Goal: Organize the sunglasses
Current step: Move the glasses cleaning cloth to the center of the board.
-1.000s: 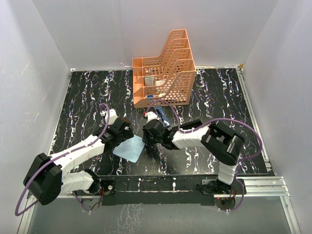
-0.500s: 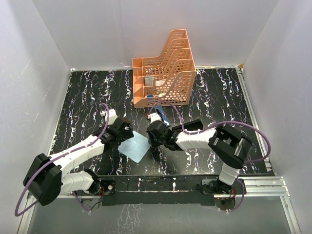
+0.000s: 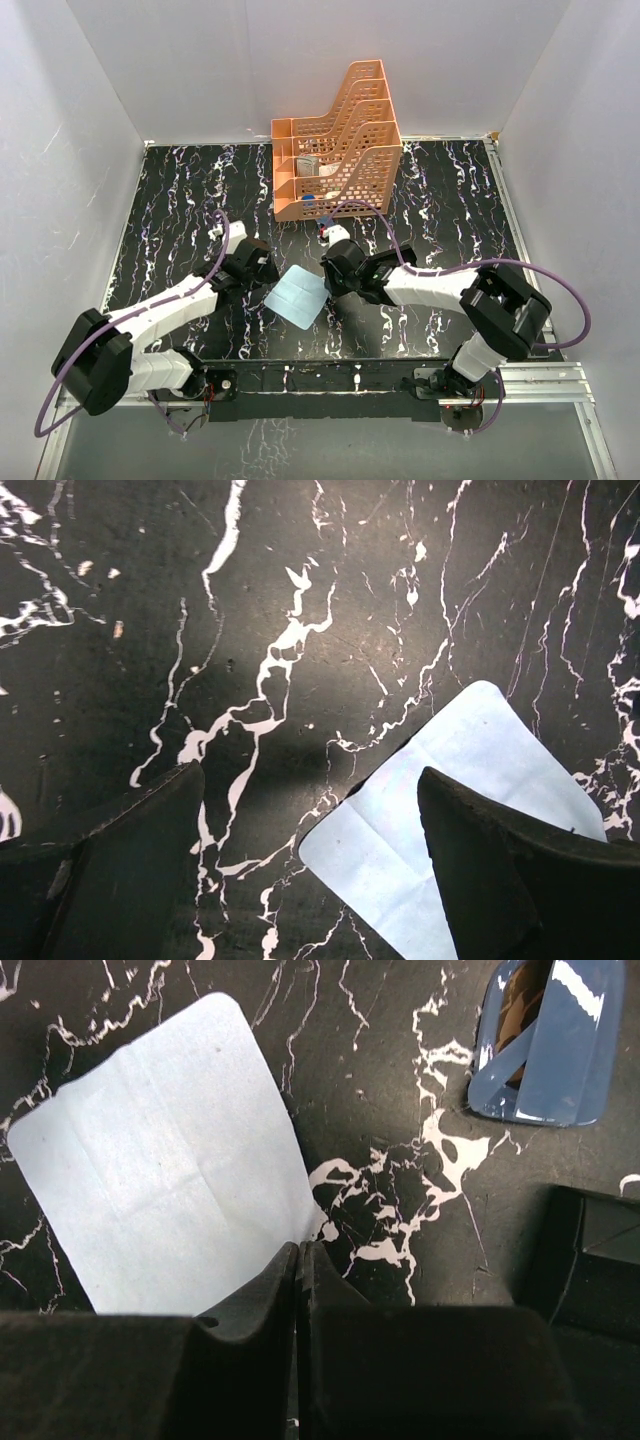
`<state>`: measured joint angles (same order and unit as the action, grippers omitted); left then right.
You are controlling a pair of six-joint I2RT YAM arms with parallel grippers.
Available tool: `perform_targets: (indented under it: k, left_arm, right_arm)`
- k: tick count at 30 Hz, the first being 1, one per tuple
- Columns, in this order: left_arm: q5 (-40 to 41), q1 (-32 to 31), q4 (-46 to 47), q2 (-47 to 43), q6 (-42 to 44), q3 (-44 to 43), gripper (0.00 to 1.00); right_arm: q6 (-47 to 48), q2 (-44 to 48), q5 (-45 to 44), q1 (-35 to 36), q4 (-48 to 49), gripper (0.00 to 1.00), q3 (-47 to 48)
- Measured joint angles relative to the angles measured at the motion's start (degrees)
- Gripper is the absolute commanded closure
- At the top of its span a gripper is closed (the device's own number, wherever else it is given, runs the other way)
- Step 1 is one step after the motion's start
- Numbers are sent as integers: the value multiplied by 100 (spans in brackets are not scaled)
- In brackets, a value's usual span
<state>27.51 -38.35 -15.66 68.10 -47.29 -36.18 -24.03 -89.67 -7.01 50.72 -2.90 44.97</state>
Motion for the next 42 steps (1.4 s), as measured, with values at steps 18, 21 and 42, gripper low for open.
perform_targets:
  k: [18,21,42]
  left_arm:
    - [-621,0,1709,1320,1001,-177,34]
    - [-767,0,1853,1421,1073,-245,50]
    - [-1469,-116,2398,2371,1521,-638,63]
  right_arm:
    - [-31,4,264,-17,199,100,-363]
    - [-35,-24,275,-17,254,100,-363]
    - [-55,-81,286,-22,319,100,-363]
